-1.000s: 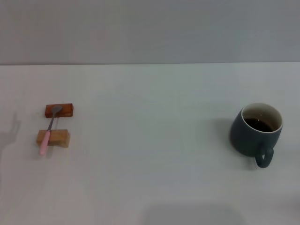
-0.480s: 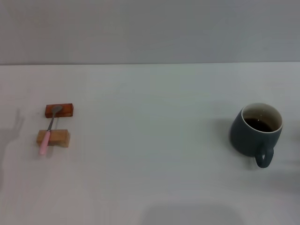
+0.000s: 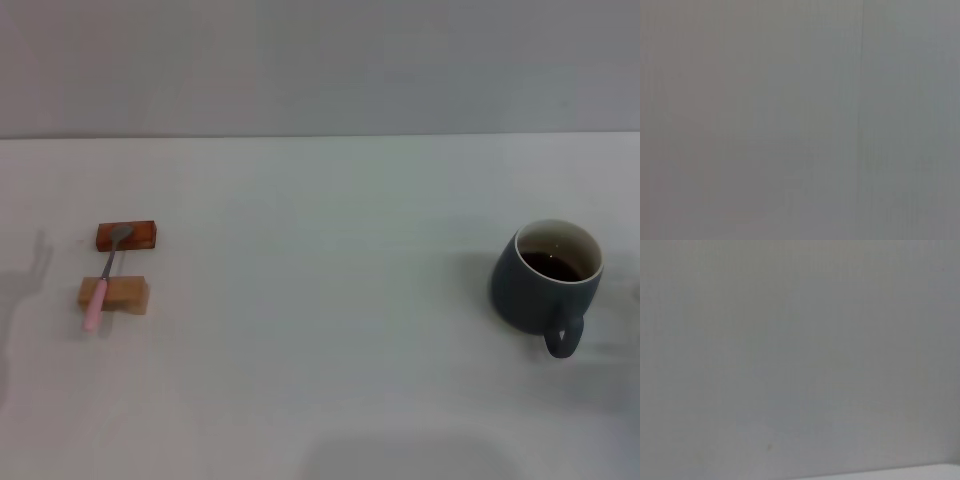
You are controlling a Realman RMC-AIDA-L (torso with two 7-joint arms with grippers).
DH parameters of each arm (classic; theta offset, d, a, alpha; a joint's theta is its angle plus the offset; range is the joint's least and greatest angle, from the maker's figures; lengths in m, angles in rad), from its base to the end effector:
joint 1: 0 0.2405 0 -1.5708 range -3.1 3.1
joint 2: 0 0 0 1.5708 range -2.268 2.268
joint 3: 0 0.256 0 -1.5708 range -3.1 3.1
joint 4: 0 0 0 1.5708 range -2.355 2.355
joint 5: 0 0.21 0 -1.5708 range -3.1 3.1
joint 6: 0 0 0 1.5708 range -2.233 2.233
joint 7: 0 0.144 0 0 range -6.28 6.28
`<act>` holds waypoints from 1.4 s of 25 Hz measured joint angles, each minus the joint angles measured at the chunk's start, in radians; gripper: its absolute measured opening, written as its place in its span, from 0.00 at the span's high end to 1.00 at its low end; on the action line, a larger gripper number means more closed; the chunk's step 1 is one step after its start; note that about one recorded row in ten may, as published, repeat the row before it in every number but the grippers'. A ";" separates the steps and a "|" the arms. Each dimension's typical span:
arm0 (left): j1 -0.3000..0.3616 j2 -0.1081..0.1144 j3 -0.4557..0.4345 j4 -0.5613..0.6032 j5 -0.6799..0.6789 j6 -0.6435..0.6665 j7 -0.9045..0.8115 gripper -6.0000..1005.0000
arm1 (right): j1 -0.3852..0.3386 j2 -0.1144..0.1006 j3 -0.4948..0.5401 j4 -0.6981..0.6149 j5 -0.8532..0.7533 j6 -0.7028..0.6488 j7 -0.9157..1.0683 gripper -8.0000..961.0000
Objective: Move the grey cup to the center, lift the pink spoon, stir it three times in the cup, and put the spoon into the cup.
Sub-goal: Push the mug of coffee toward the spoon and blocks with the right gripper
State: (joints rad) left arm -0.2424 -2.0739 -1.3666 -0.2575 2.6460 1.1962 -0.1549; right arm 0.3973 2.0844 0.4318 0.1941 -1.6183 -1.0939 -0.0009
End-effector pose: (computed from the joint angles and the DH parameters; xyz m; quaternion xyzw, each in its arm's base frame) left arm -0.3747 0.2884 0.0316 -0.5954 -0.2632 -0.2978 0.6982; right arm 0.3676 0.3070 -0.0181 -0.6302 0.3181 0.2295 0.6701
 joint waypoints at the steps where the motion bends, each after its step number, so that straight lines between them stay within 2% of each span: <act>1: 0.000 0.000 -0.001 0.000 0.000 0.000 0.000 0.19 | 0.000 0.000 -0.010 0.002 0.000 0.005 0.000 0.99; 24: 0.008 -0.002 0.007 -0.002 0.000 0.010 0.000 0.19 | 0.045 -0.001 -0.125 0.018 0.000 0.053 0.005 0.99; 35: 0.006 -0.002 0.006 -0.002 0.000 0.011 0.000 0.19 | 0.071 0.000 -0.187 0.075 0.000 0.065 0.002 0.99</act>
State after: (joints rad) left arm -0.2361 -2.0755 -1.3606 -0.2593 2.6461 1.2072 -0.1549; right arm 0.4680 2.0845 0.2449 0.2686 -1.6183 -1.0291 0.0012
